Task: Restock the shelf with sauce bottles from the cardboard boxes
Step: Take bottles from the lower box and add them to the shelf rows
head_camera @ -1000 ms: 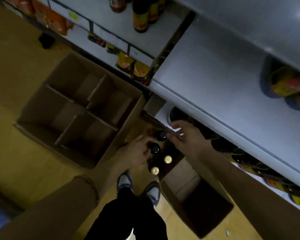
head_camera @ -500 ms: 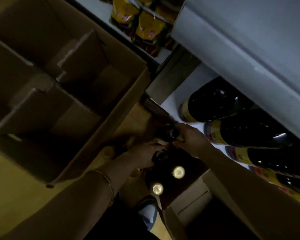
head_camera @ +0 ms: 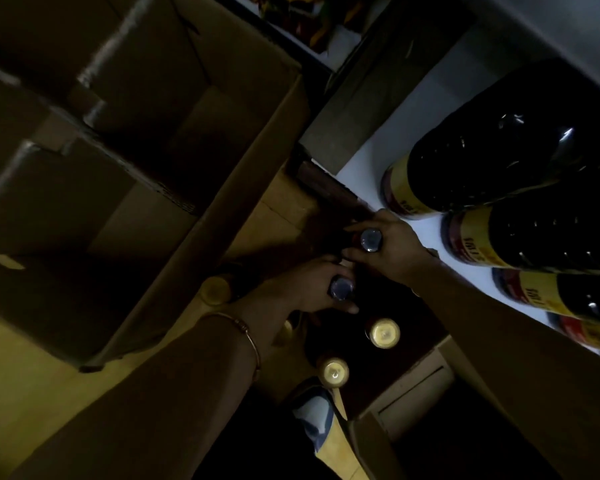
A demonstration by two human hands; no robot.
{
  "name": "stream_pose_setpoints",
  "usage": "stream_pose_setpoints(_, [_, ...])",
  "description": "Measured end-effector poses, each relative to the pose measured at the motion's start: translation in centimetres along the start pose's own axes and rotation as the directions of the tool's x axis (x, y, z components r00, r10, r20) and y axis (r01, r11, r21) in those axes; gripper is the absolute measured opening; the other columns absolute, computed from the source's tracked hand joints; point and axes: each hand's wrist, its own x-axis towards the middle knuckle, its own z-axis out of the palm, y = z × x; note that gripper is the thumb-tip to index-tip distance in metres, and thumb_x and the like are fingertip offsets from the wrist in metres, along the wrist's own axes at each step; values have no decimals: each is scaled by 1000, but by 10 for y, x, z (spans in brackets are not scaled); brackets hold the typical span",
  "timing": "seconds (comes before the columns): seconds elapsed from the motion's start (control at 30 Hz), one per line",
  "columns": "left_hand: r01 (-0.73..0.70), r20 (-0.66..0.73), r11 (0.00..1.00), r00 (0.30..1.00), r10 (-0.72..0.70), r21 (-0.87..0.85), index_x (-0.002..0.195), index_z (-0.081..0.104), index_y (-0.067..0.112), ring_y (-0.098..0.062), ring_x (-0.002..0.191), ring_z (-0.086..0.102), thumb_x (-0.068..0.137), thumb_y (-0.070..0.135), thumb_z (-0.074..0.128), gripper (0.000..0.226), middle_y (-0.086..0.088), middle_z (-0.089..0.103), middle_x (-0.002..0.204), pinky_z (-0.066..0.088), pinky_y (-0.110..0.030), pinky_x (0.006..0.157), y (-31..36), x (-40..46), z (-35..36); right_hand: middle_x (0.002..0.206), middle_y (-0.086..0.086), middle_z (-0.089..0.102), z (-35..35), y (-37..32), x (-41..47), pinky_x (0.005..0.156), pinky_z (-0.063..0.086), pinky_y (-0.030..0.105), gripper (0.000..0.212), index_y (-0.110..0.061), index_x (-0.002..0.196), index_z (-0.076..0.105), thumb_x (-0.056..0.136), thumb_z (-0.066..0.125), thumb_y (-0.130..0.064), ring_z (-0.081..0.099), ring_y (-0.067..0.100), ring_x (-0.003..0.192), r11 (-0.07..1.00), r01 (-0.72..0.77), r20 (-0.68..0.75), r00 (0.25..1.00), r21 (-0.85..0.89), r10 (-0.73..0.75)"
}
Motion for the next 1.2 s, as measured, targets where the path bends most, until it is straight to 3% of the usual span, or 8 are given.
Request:
stream_pose_setpoints(0.1, [7,-157,973,987,-44,-231,74,60,34,-3,86,62,72,15,84,30,10,61,93,49,-26,78,7,-17,-6,118,8,62,-4,-13,-12,92,41,27,36,-14,112,73,77,80,-21,60,28,112,999,35,-52,998,-19,-36])
stream_pose_setpoints(0.23, [-6,-318,950,943,-99,-312,85,65,3,28,83,48,79,7,76,13,6,58,89,34,4,74,42,-61,-21,96,6,61,-27,-44,-44,76,34,21,29,-15,106,75,77,78,-19,62,29,98,998,53,-178,982,-21,-56])
stream_pose_setpoints(0.43, [19,-388,959,912,-133,-283,79,62,26,13,115,43,77,31,77,16,11,62,103,34,-12,97,115,-137,-56,89,9,65,-94,-125,-117,79,52,44,20,-14,94,75,74,77,-17,64,29,86,986,124,-332,940,109,-82])
stream_pose_setpoints(0.63, [-124,-425,964,905,13,-234,82,65,16,25,103,48,78,23,76,14,12,63,111,30,5,84,241,-225,-88,82,12,65,-184,-229,-205,68,53,50,13,-14,87,75,75,72,-19,65,30,77,953,217,-463,881,210,-98])
stream_pose_setpoints(0.8, [-273,-481,952,859,176,-139,71,63,34,3,121,52,70,48,76,19,15,70,95,39,-19,102,342,-299,-107,81,7,66,-254,-312,-278,65,52,45,17,-9,84,73,77,74,-24,65,20,75,963,215,-527,844,163,-99])
stream_pose_setpoints(0.9, [-414,-544,910,764,348,0,74,69,21,6,101,63,78,44,66,24,12,71,86,48,-16,90,389,-338,-113,77,5,65,-286,-352,-322,62,50,43,20,-7,80,71,77,73,-27,63,18,71,963,231,-607,789,141,-101])
stream_pose_setpoints(1.0, [-473,-558,873,696,452,117,74,74,11,-6,76,70,81,42,63,33,4,73,77,57,-32,72,431,-367,-122,67,8,62,-316,-390,-367,59,46,38,32,-2,69,68,73,69,-35,60,18,63,967,234,-698,709,102,-98])
stream_pose_setpoints(1.2, [-603,-362,747,655,664,281,58,68,3,-22,59,68,79,44,58,47,-6,69,60,53,-45,56,529,-415,-137,57,17,58,-379,-458,-459,49,42,40,39,3,63,61,68,68,-35,56,28,53,973,194,-833,553,127,-1])
